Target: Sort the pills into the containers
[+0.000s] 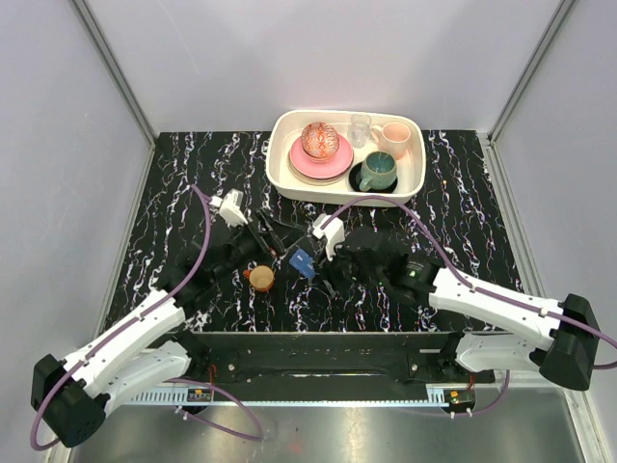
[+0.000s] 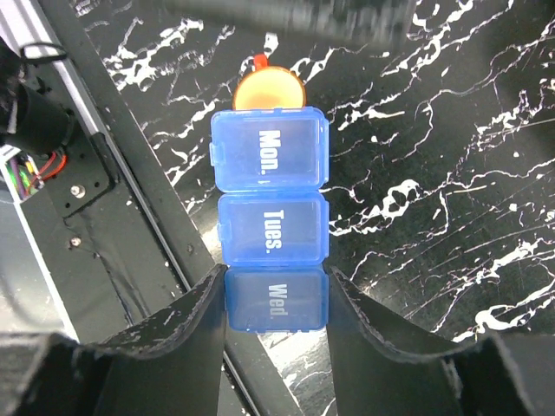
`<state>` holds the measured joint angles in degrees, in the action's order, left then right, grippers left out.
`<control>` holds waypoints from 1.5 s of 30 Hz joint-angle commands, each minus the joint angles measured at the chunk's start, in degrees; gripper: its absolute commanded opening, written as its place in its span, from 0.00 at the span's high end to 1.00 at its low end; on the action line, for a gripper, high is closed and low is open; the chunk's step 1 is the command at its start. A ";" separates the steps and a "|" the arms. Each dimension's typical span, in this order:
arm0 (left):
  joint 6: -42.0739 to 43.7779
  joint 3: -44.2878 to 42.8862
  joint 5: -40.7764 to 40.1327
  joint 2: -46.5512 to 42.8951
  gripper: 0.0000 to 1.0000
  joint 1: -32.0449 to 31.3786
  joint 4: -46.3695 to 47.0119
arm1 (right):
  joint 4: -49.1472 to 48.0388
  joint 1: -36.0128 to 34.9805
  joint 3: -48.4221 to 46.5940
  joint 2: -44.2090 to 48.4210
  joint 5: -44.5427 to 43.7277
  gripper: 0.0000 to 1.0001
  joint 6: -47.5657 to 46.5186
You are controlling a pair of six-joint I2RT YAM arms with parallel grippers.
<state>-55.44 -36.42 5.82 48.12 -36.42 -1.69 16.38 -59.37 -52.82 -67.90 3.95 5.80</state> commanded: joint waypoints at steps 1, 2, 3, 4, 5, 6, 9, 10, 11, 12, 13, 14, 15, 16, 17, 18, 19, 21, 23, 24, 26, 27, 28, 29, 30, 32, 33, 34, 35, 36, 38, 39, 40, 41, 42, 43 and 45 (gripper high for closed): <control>-4.32 1.36 -1.69 0.75 0.14 -3.56 8.37 | -2.41 -0.48 -1.15 4.00 1.24 0.99 1.67; -4.15 1.27 -2.22 0.75 0.15 -4.52 8.29 | -2.41 -0.48 -1.15 4.35 1.24 0.99 1.84; -4.24 1.27 -2.48 0.84 0.16 -4.79 8.11 | -2.41 -0.48 -1.23 4.70 1.07 0.98 1.67; -4.24 1.18 -2.49 0.92 0.18 -4.97 8.11 | -2.41 -0.48 -1.41 4.88 1.06 0.98 1.75; -4.50 1.18 -2.66 1.10 0.20 -5.49 8.02 | -2.41 -0.48 -1.32 4.88 0.98 0.98 1.76; -4.50 1.18 -2.83 1.10 0.22 -5.85 8.02 | -2.23 -0.48 -1.50 5.06 0.98 0.98 1.84; -4.68 1.18 -3.45 1.28 0.28 -7.34 8.46 | -2.23 -0.57 -1.50 5.23 0.72 0.98 1.76; -4.76 1.27 -3.63 1.28 0.31 -7.78 8.72 | -2.14 -0.48 -1.41 5.32 0.45 0.98 1.67; -5.03 1.44 -4.06 1.28 0.34 -8.83 9.07 | -2.06 -0.57 -1.41 5.41 0.10 0.98 1.58; -5.20 1.71 -4.15 1.45 0.37 -9.27 9.42 | -1.88 -0.48 -1.32 5.50 -0.60 0.98 1.58; -5.29 1.79 -4.33 1.63 0.39 -9.89 9.60 | -1.62 -0.48 -1.32 5.41 -0.78 0.97 1.32; -5.55 1.88 -5.03 1.72 0.41 -11.02 9.60 | -1.44 -0.48 -1.32 5.41 -0.96 0.97 1.32; -5.73 1.97 -5.21 1.89 0.45 -11.56 9.60 | -1.18 -0.48 -1.32 5.32 -1.48 0.97 1.14; -5.82 2.23 -5.64 2.07 0.45 -12.09 9.60 | -0.74 -0.48 -1.50 5.23 -1.75 0.96 0.79; -5.99 2.24 -5.56 2.15 0.46 -12.96 9.60 | -0.56 -0.48 -1.50 5.15 -2.10 0.96 0.70; -6.08 2.41 -5.56 2.24 0.46 -13.32 9.60 | -0.39 -0.48 -1.59 5.14 -2.62 0.96 0.61; -6.17 2.67 -7.13 2.24 0.46 -13.67 9.60 | -0.04 -0.48 -1.59 5.14 -2.97 0.96 0.53; -6.35 2.85 -7.67 2.33 0.47 -14.11 9.60 | -0.03 -0.48 -1.41 5.50 -3.50 0.95 0.53; -6.43 3.03 -8.19 2.16 0.48 -14.38 9.25 | 0.14 -0.48 -1.41 6.11 -3.68 0.95 0.52; -6.43 3.03 -8.46 2.07 0.49 -14.46 9.17 | 0.14 -0.48 -1.24 6.20 -3.68 0.95 0.61; -6.26 3.03 -8.99 1.72 0.50 -14.55 8.38 | 0.23 -0.48 -1.15 6.72 -3.68 0.94 0.53; -6.26 3.03 -9.08 1.63 0.50 -14.55 8.20 | 0.32 -0.48 -1.06 6.90 -4.38 0.94 0.44; -6.26 3.03 -9.25 1.45 0.51 -14.55 8.02 | 0.49 -0.48 -0.97 6.99 -4.99 0.94 0.44; -6.17 3.11 -9.43 1.28 0.52 -14.55 8.02 | 0.58 -0.48 -1.06 7.08 -5.00 0.94 0.52; -6.17 3.11 -9.52 1.28 0.53 -14.55 7.76 | 0.58 -0.48 -0.97 7.17 -5.17 0.93 0.44; -6.17 3.11 -9.60 1.36 0.55 -14.55 7.58 | 0.67 -0.48 -0.88 6.90 -5.00 0.92 0.26; -6.26 3.29 -9.60 1.28 0.56 -14.64 7.58 | 0.67 -0.48 -1.06 6.64 -4.91 0.92 0.26; -6.35 3.29 -9.60 1.28 0.57 -14.64 7.58 | 0.93 -0.57 -1.15 6.55 -4.82 0.92 0.17; -6.35 3.38 -9.69 1.19 0.58 -14.64 7.58 | 1.11 -0.48 -1.15 6.38 -4.56 0.92 0.17; -6.43 3.46 -9.78 1.28 0.58 -14.55 7.67 | 1.28 -0.48 -1.23 6.29 -4.39 0.91 0.17; -6.43 3.64 -9.95 0.93 0.59 -14.73 7.58 | 1.37 -0.48 -1.41 6.38 -4.12 0.91 0.17; -6.43 3.64 -9.96 0.84 0.60 -14.64 7.58 | 1.37 -0.48 -1.32 6.38 -4.12 0.91 0.26; -6.43 3.73 -10.13 0.75 0.60 -14.73 7.67 | 1.46 -0.48 -1.32 6.46 -4.12 0.92 0.35; -6.43 3.73 -10.22 0.66 0.60 -14.73 7.58 | 1.55 -0.48 -1.32 6.64 -4.12 0.92 0.26; -6.43 3.82 -10.22 0.66 0.60 -14.81 7.58 | 1.46 -0.48 -1.24 6.81 -4.12 0.92 0.26; -6.43 3.82 -10.31 0.57 0.60 -14.82 7.58 | 1.55 -0.48 -1.15 6.90 -4.12 0.92 0.26; -6.43 3.82 -10.40 0.57 0.61 -14.81 7.58 | 1.64 -0.57 -1.06 7.08 -4.12 0.91 0.17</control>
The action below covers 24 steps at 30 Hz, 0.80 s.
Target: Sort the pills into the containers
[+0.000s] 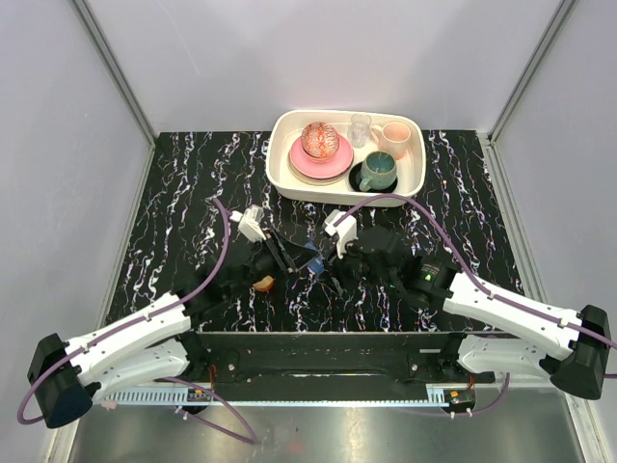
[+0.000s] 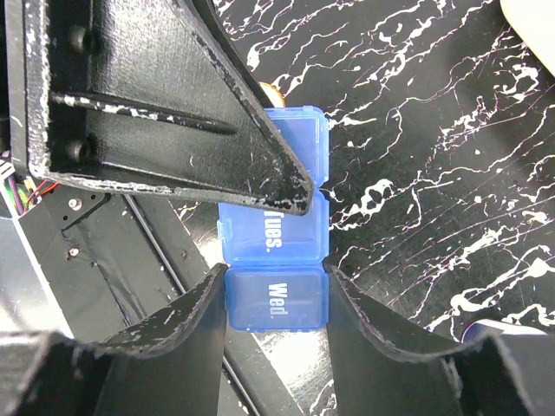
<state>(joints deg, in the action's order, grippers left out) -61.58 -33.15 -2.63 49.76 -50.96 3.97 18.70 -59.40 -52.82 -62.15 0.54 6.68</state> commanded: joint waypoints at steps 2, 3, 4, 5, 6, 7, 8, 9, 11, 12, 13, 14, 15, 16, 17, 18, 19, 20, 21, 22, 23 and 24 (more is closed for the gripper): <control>-0.29 0.54 -1.94 -1.07 0.62 -0.19 1.92 | -0.51 -0.46 -1.06 1.33 -0.71 0.91 -0.79; -0.29 0.54 -1.94 -1.24 0.62 -0.28 1.92 | -0.51 -0.46 -0.97 1.16 0.68 0.91 -0.88; -0.29 0.63 -2.11 -1.33 0.62 -0.19 2.01 | -0.42 -0.46 -1.06 1.24 0.69 0.91 -0.79; -0.29 0.71 -2.11 -1.42 0.62 -0.28 1.92 | -0.42 -0.46 -0.97 1.24 1.13 0.91 -0.79; -0.29 0.89 -2.29 -1.68 0.62 -0.19 1.92 | -0.42 -0.46 -0.97 1.24 1.31 0.91 -0.79; -0.29 0.89 -2.46 -1.86 0.62 -0.19 1.92 | -0.42 -0.46 -0.97 1.42 1.40 0.91 -0.79; -0.29 1.06 -2.55 -1.94 0.63 -0.28 1.92 | -0.42 -0.46 -0.88 1.50 1.75 0.91 -0.70; -0.29 1.15 -2.64 -2.03 0.64 -0.19 1.92 | -0.33 -0.46 -0.71 1.59 1.75 0.90 -0.79; -0.38 1.24 -2.73 -1.95 0.67 -0.28 1.92 | -0.33 -0.46 -0.53 1.86 1.84 0.89 -0.70; -0.47 1.24 -2.73 -1.86 0.69 -0.28 1.92 | -0.33 -0.46 -0.53 1.94 1.84 0.87 -0.79; -0.47 1.24 -2.64 -1.86 0.71 -0.28 2.01 | -0.42 -0.46 -0.45 2.12 1.66 0.86 -0.88; -0.47 1.33 -2.55 -1.86 0.77 -0.19 2.01 | -0.42 -0.46 -0.44 1.95 1.84 0.84 -0.88; -0.56 1.16 -2.46 -1.60 0.80 -0.19 2.10 | -0.42 -0.46 -0.53 1.95 1.92 0.79 -0.79; -0.64 1.24 -2.38 -1.59 0.84 -0.28 2.10 | -0.33 -0.46 -0.45 2.12 1.84 0.64 -0.79; -0.73 1.15 -2.20 -1.59 0.89 -0.28 2.18 | -0.42 -0.46 -0.44 2.12 2.01 0.60 -0.96; -0.73 1.24 -2.29 -1.51 0.91 -0.28 2.19 | -0.33 -0.46 -0.44 2.21 2.01 0.56 -0.96; -0.91 1.24 -2.29 -1.59 0.92 -0.28 2.10 | -0.33 -0.46 -0.44 2.30 2.19 0.51 -0.96; -1.00 1.24 -2.29 -1.51 0.92 -0.28 2.10 | -0.33 -0.46 -0.27 2.21 2.62 0.49 -1.05; -1.00 1.24 -2.29 -1.59 0.93 -0.37 2.10 | -0.24 -0.46 -0.18 2.47 2.63 0.48 -1.05; -1.08 1.24 -2.29 -1.59 0.93 -0.28 2.10 | -0.24 -0.46 -0.01 2.47 2.72 0.46 -1.14; -1.08 1.15 -2.29 -1.59 0.94 -0.28 2.18 | -0.24 -0.46 0.17 2.56 2.98 0.43 -1.14; -1.08 1.15 -2.29 -1.59 0.94 -0.28 2.10 | -0.15 -0.46 0.26 2.82 3.15 0.42 -1.31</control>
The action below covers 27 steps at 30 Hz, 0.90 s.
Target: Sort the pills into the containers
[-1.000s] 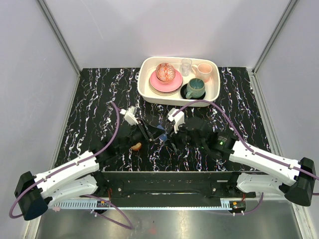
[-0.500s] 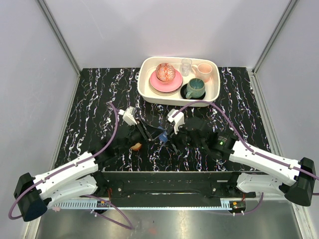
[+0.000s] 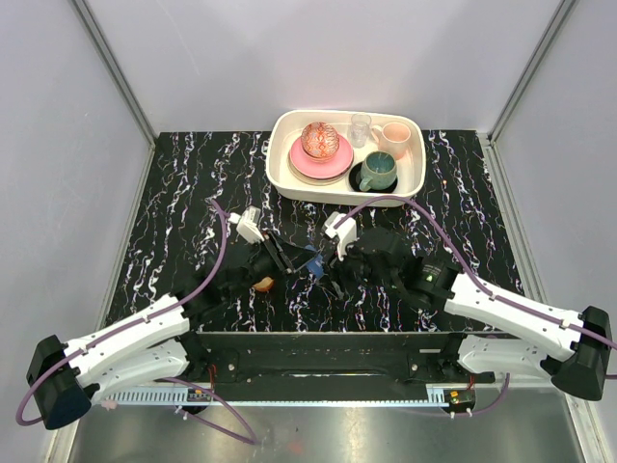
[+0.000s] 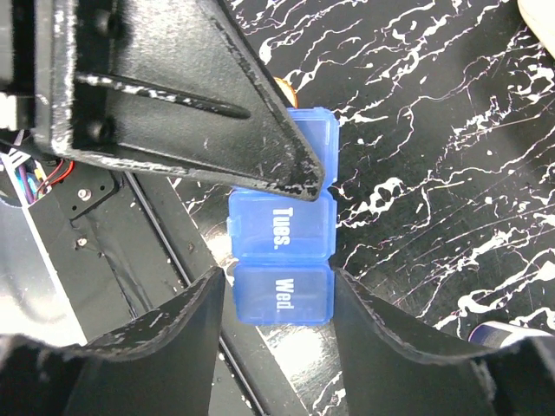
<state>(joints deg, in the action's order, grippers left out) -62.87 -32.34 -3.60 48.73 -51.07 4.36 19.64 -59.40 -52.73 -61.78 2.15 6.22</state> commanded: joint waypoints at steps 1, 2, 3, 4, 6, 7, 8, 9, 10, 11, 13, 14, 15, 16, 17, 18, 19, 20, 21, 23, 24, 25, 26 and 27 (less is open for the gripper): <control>0.21 0.35 -1.33 -0.48 0.94 -0.17 1.70 | -1.09 -0.37 0.17 2.45 1.54 0.41 -0.94; 0.21 0.26 -1.24 -0.48 0.95 -0.17 1.70 | -1.01 -0.46 0.35 2.45 1.54 0.40 -0.94; 0.12 0.26 -1.33 -0.48 0.94 -0.26 1.70 | -0.83 -0.46 0.35 2.63 1.54 0.40 -1.03; 0.12 0.26 -1.24 -0.30 0.95 -0.17 1.70 | -0.74 -0.46 0.35 2.72 1.54 0.40 -1.12; 0.12 0.26 -1.24 -0.30 0.95 -0.17 1.70 | -0.31 -0.46 0.43 2.72 1.45 0.40 -1.30; 0.03 0.26 -1.15 -0.30 0.95 -0.26 1.79 | -0.22 -0.46 0.35 2.72 1.36 0.41 -1.30; -0.06 0.17 -1.15 -0.22 0.95 -0.17 1.70 | -0.21 -0.46 0.35 2.80 1.28 0.42 -1.38; -0.06 0.26 -1.15 -0.21 0.95 -0.17 1.70 | -0.13 -0.46 0.43 2.72 1.19 0.46 -1.47; -0.06 0.17 -1.15 -0.21 0.96 -0.17 1.70 | 0.05 -0.46 0.52 2.80 1.27 0.47 -1.47; -0.06 0.08 -1.15 -0.21 0.95 -0.26 1.79 | 0.05 -0.46 0.52 2.54 1.19 0.46 -1.47; -0.15 0.17 -1.15 -0.13 0.96 -0.26 1.70 | 0.31 -0.46 0.52 2.37 1.45 0.42 -1.56; -0.15 0.08 -1.24 -0.13 0.96 -0.26 1.70 | 0.31 -0.46 0.52 2.36 1.54 0.41 -1.65; -0.15 -0.01 -1.15 -0.04 0.96 -0.17 1.79 | 0.40 -0.46 0.61 2.19 1.54 0.40 -1.82; -0.15 -0.01 -1.06 -0.13 0.96 -0.26 1.79 | 0.49 -0.46 0.70 2.10 1.45 0.39 -1.82; -0.15 -0.01 -0.98 -0.04 0.96 -0.26 1.88 | 0.49 -0.46 0.79 1.93 1.45 0.40 -1.82; -0.15 -0.09 -0.97 -0.04 0.96 -0.26 1.97 | 0.58 -0.54 0.79 2.01 1.45 0.40 -1.82; -0.15 -0.09 -0.89 0.05 0.96 -0.26 1.88 | 0.58 -0.46 0.79 1.66 1.19 0.41 -1.82; -0.15 -0.01 -0.80 0.14 0.96 -0.26 1.97 | 0.49 -0.54 0.70 1.57 1.19 0.43 -1.91; -0.23 -0.01 -0.71 0.05 0.96 -0.26 2.05 | 0.49 -0.46 0.70 1.31 1.19 0.45 -1.91; -0.23 0.08 -0.62 0.05 0.96 -0.26 2.14 | 0.58 -0.46 0.61 1.31 0.66 0.55 -1.82; -0.23 0.08 -0.62 0.05 0.96 -0.26 2.23 | 0.49 -0.46 0.61 1.22 0.57 0.60 -1.82; -0.23 0.17 -0.54 0.05 0.96 -0.17 2.23 | 0.49 -0.46 0.70 1.31 0.40 0.63 -1.82; -0.23 0.26 -0.54 0.05 0.97 -0.17 2.32 | 0.49 -0.46 0.70 1.57 0.40 0.69 -1.74; -0.06 0.34 -0.27 0.05 0.97 -0.26 2.41 | 0.49 -0.46 0.70 2.01 0.48 0.69 -1.47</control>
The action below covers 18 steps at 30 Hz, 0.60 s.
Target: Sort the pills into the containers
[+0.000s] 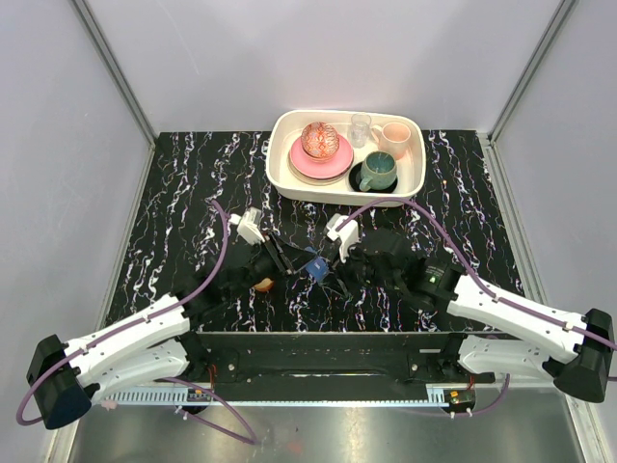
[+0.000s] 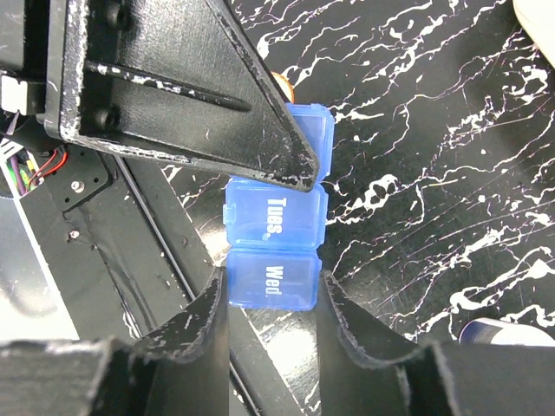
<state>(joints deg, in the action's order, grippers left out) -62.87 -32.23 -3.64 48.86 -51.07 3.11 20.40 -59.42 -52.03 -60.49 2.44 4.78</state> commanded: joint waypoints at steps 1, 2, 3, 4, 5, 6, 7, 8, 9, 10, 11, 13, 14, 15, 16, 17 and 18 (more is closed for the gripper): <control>0.03 0.58 -0.14 -0.26 0.97 -0.26 3.74 | -0.28 -0.44 0.17 1.07 0.37 0.70 0.06; 0.12 0.76 0.03 -0.34 0.97 -0.26 4.26 | -0.45 -0.44 0.26 1.51 0.46 0.70 0.15; 0.20 1.02 0.38 -0.52 0.97 -0.17 4.44 | -0.45 -0.44 0.26 2.30 0.72 0.70 0.23; 0.29 1.72 0.65 -0.61 0.98 -0.17 4.88 | -0.54 -0.44 0.35 2.83 1.25 0.70 0.23; 0.38 2.16 0.82 -0.96 0.98 -0.17 5.84 | -0.71 -0.44 0.35 3.27 1.52 0.70 0.76; 0.38 2.60 1.61 -1.13 0.98 -0.26 6.46 | -0.98 -0.52 0.52 4.14 1.95 0.71 0.94; 0.47 3.39 1.97 -1.40 0.99 -0.26 7.60 | -1.24 -0.35 0.79 4.76 2.83 0.72 1.11; 0.64 3.66 2.23 -1.49 0.99 -0.26 8.22 | -1.68 -0.43 0.88 5.03 3.27 0.72 1.72; 1.25 4.01 3.19 -1.58 0.99 -0.17 8.83 | -1.94 -0.44 0.97 5.81 3.80 0.73 2.08; 1.52 4.54 3.37 -2.01 0.99 -0.26 9.36 | -2.21 -0.35 1.14 6.08 4.93 0.73 2.34; 1.78 4.72 3.38 -2.10 1.00 -0.17 9.97 | -2.56 -0.35 1.14 6.43 5.55 0.74 2.95; 2.75 5.07 4.96 -2.80 1.00 -0.26 10.24 | -2.74 -0.35 1.14 7.31 6.70 0.74 3.57; 3.19 5.16 5.13 -3.07 1.00 -0.17 10.24 | -3.00 -0.35 1.14 7.66 7.05 0.74 4.10; 3.89 5.24 5.57 -3.33 1.00 -0.17 10.16 | -3.09 -0.26 1.14 8.28 7.49 0.74 4.45; 4.33 5.25 5.75 -3.86 1.00 -0.26 9.90 | -3.35 -0.35 1.14 8.63 8.02 0.74 4.63; 4.60 5.25 5.92 -4.12 1.00 -0.26 9.72 | -3.44 -0.35 1.23 8.89 8.02 0.74 5.15; 5.21 5.16 6.27 -4.39 1.00 -0.17 9.54 | -3.35 -0.35 1.23 9.25 7.85 0.73 5.33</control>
<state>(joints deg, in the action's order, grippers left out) -61.41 -27.81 1.52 45.67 -51.35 11.40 20.91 -59.46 -50.41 -53.84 6.72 7.86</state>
